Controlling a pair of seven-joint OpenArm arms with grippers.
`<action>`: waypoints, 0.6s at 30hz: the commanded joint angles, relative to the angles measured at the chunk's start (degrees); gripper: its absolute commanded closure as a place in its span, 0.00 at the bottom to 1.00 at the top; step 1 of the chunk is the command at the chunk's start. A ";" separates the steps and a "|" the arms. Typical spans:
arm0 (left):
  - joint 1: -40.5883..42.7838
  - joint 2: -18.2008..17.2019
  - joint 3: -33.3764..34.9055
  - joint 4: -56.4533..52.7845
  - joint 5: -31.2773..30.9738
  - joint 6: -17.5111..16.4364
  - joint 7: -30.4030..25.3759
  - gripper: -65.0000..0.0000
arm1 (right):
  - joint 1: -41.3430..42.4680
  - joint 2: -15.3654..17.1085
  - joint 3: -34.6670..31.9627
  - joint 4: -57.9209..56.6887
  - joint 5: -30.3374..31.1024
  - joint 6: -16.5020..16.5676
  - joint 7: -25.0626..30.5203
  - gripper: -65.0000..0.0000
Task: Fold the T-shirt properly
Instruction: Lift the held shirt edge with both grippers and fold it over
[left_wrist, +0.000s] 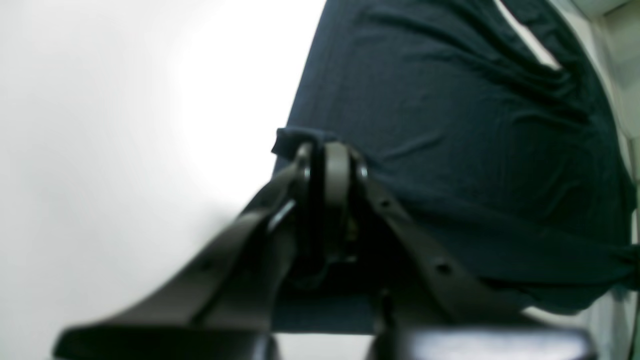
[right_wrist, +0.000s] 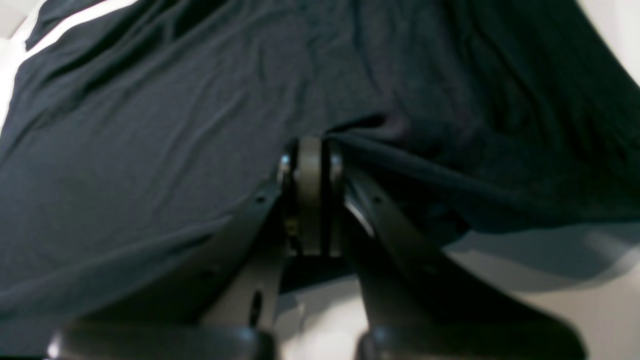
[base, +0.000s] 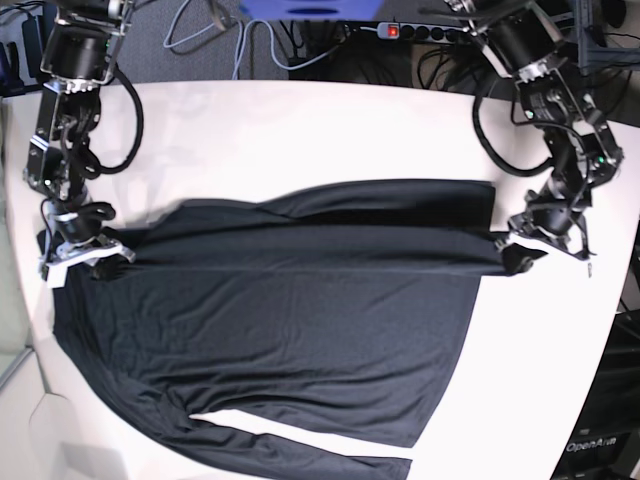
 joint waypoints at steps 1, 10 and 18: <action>-1.09 -0.48 -0.02 0.66 -1.02 -0.32 -1.21 0.97 | 1.02 0.83 0.30 0.81 0.55 0.24 1.44 0.99; -1.88 -0.39 0.07 -1.45 -1.02 -0.40 -1.21 0.97 | 1.46 0.83 0.30 0.46 0.55 0.24 1.44 0.99; -1.36 0.40 0.07 -1.45 -1.02 -0.40 -1.21 0.97 | 1.73 0.74 0.30 0.46 0.55 0.24 1.44 0.99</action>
